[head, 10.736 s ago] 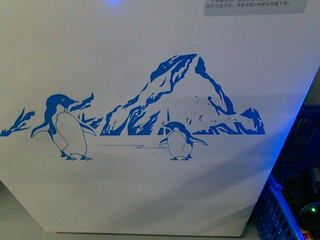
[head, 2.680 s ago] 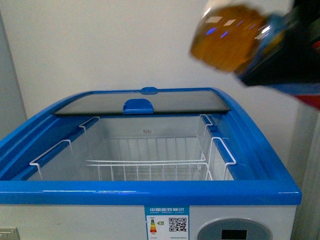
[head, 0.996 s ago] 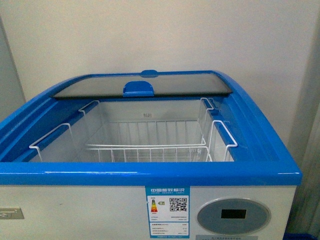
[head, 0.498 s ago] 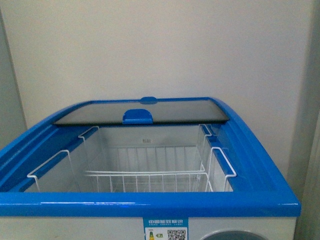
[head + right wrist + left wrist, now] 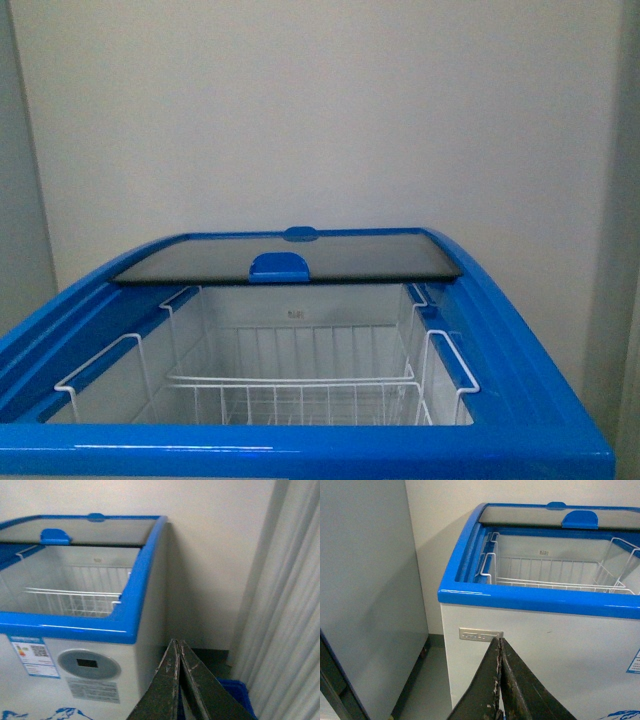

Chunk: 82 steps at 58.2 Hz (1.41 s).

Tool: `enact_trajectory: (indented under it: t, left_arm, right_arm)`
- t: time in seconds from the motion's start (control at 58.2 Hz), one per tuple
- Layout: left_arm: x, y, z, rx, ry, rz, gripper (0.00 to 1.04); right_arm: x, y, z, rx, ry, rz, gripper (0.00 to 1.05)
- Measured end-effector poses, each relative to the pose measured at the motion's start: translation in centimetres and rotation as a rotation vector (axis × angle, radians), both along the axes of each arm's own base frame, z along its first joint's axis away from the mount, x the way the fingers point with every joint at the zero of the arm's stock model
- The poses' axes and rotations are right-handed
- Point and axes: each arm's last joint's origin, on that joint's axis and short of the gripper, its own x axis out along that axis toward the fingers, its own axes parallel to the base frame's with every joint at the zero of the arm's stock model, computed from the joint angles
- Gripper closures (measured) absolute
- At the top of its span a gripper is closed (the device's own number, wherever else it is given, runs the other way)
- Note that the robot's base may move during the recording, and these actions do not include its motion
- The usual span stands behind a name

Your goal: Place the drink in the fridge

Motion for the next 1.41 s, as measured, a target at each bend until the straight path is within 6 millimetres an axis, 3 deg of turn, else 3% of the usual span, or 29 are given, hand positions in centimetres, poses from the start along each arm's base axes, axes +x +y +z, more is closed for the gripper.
enact_trajectory:
  t: [0.429, 0.893, 1.065, 1.409]
  left_arm:
    - [0.0, 0.0, 0.0, 0.0, 0.0, 0.0, 1.02]
    - [0.0, 0.0, 0.0, -0.001, 0.0, 0.0, 1.01]
    - [0.0, 0.0, 0.0, 0.0, 0.0, 0.0, 0.65]
    - [0.0, 0.0, 0.0, 0.0, 0.0, 0.0, 0.14]
  right_arm:
    - [0.0, -0.1, -3.3, 0.0, 0.0, -0.002, 1.02]
    - [-0.1, -0.1, -5.3, -0.001, -0.009, -0.002, 1.01]
    - [-0.1, -0.1, -5.2, 0.0, -0.016, 0.0, 0.65]
    - [-0.1, -0.1, -5.2, 0.0, -0.017, -0.001, 0.16]
